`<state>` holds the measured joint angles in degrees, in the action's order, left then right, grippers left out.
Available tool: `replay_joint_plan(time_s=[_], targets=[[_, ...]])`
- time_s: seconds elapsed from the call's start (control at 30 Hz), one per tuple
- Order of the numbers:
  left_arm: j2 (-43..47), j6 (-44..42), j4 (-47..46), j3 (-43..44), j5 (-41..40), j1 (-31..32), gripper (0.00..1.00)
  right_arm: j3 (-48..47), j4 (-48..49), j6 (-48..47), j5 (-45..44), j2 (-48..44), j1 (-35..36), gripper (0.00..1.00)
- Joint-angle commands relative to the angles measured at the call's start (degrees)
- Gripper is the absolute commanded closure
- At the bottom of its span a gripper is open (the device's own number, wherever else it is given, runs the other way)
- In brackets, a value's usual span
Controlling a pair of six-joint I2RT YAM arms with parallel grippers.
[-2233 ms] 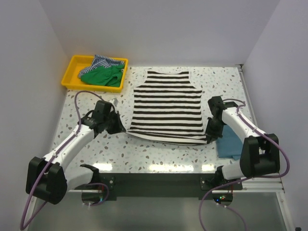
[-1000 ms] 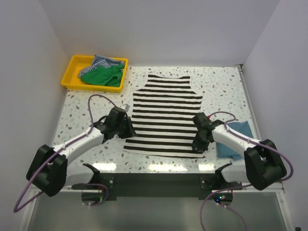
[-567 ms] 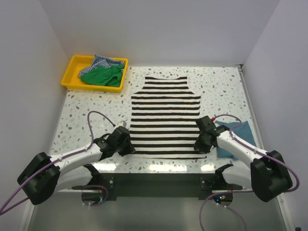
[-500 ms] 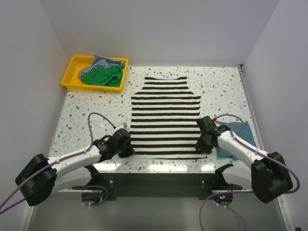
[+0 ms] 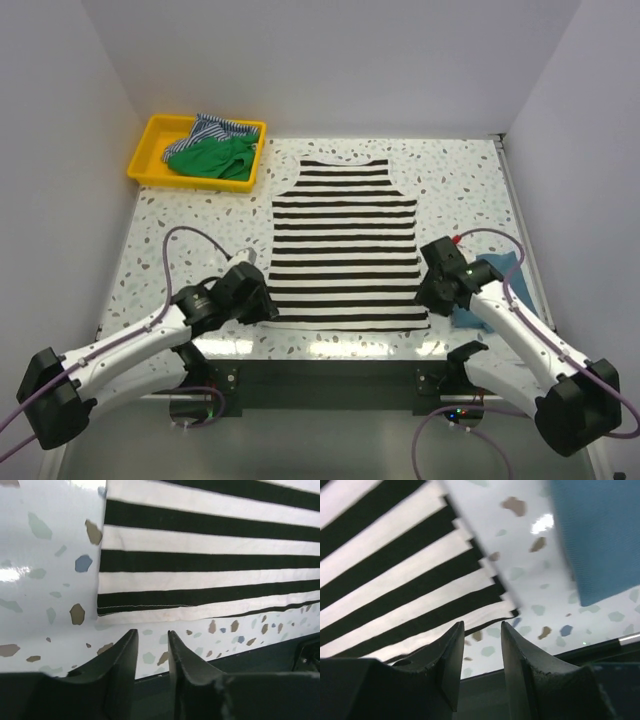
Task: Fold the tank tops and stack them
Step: Flatten the tank top out, then fold the tank top
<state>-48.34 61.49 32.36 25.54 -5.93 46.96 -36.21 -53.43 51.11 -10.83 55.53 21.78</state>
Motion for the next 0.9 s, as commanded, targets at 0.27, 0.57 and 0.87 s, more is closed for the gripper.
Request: replay_joint_plan(time_s=[0.27,0.57,0.87], targets=[[-13.0,-22.03,-1.42,34.29,3.54,-33.02,0.57,-33.87,7.72,16.38,-14.92,27.4,43.24,0.63],[-21.79,-28.44,2.0,57.59,15.42,-50.37,0.57,-63.43,7.29,13.4,-16.07,61.95,51.96,0.64],[-23.38,-26.51,-2.21,56.47,21.67,-51.0,0.6,-72.78,4.12,13.49,-15.45,73.14,52.57,0.65]])
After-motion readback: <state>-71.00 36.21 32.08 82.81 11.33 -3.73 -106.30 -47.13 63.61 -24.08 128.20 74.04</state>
